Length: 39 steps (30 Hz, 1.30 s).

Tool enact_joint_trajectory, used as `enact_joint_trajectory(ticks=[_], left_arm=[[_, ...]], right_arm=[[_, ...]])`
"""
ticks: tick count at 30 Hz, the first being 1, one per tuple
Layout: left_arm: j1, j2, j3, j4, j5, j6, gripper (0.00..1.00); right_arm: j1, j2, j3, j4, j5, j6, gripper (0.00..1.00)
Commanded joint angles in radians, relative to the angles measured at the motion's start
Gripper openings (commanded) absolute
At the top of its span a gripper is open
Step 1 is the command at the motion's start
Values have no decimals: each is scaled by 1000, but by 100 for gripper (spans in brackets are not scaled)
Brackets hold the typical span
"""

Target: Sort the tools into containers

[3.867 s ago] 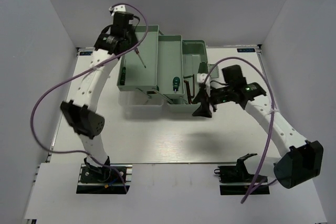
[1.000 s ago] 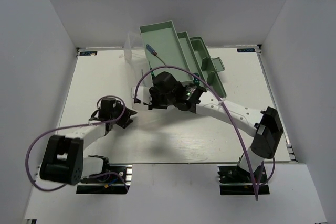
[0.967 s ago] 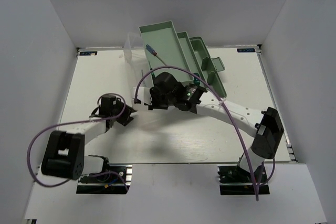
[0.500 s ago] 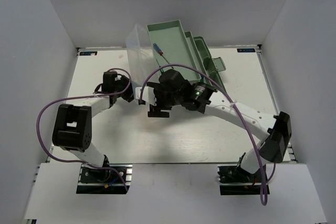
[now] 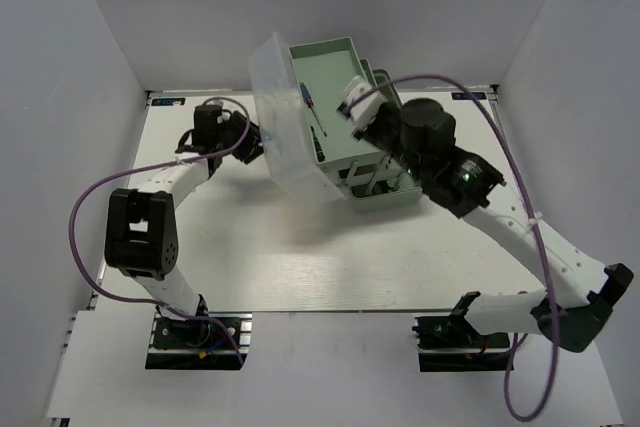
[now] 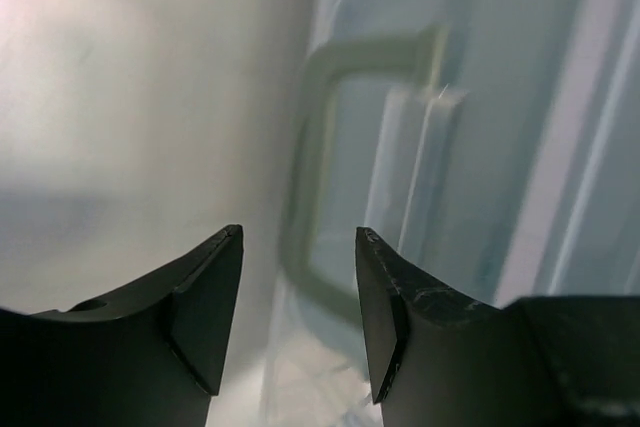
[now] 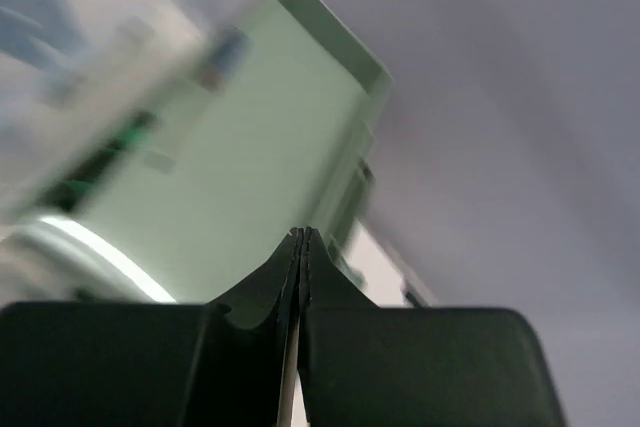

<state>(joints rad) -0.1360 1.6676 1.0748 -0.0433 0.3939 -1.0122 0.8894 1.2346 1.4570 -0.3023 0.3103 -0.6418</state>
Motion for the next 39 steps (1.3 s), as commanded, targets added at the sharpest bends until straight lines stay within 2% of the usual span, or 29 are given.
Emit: enact_joint_trajectory(ticks=[1,3,5,6,8,9,11,12,14,16,18,21,24,27,30,31,32,34,36,39], left_arm=[[-28,12,186,2,63,43,59],[-39,41,288,-18,92,43,59],[-48,108,370,-46,132,43,59],[-59,132,449,-55,147,43,59],[-74,187,534,-95,190,43,59],[-89,249,618,-119,206,43,59],[-99,319,739,-142,271,43,59],[-126,387,775,-142,295,32,59],[-146,460,876,-142,383,17,59],[-175,547,948,-196,404,17,58],[-188,557,985,-196,404,17,58],[-188,493,947,-135,375,17,58],[-162,418,936,-135,341,38,58],[-140,315,848,-155,289,98,58],[-119,146,673,-167,260,156,62],[-119,103,562,-167,250,168,65],[-119,57,503,-167,237,197,67],[-108,-81,331,-167,203,219,68],[-87,-200,228,-167,192,228,71],[-77,-285,41,-167,180,239,72]], right_arm=[[-191,55,-26,10,279,129,0],[-300,101,11,-73,261,257,0],[-409,166,49,-191,240,316,0],[-496,183,74,-224,174,368,0],[-544,236,89,-294,136,415,0],[-597,247,92,-307,66,427,0],[-628,301,106,-359,21,455,0],[-657,313,105,-368,-81,462,0],[-699,365,108,-414,-140,471,0],[-740,413,120,-451,-258,488,0],[-753,439,117,-445,-339,501,0],[-780,475,103,-439,-381,487,0],[-800,517,109,-451,-390,499,0],[-816,555,97,-468,-436,499,0],[-822,569,88,-483,-536,511,0],[-822,577,80,-497,-569,513,0],[-820,579,75,-500,-652,514,0],[-813,565,65,-505,-659,514,0],[-805,551,57,-486,-671,519,0],[-808,549,69,-500,-712,507,0]])
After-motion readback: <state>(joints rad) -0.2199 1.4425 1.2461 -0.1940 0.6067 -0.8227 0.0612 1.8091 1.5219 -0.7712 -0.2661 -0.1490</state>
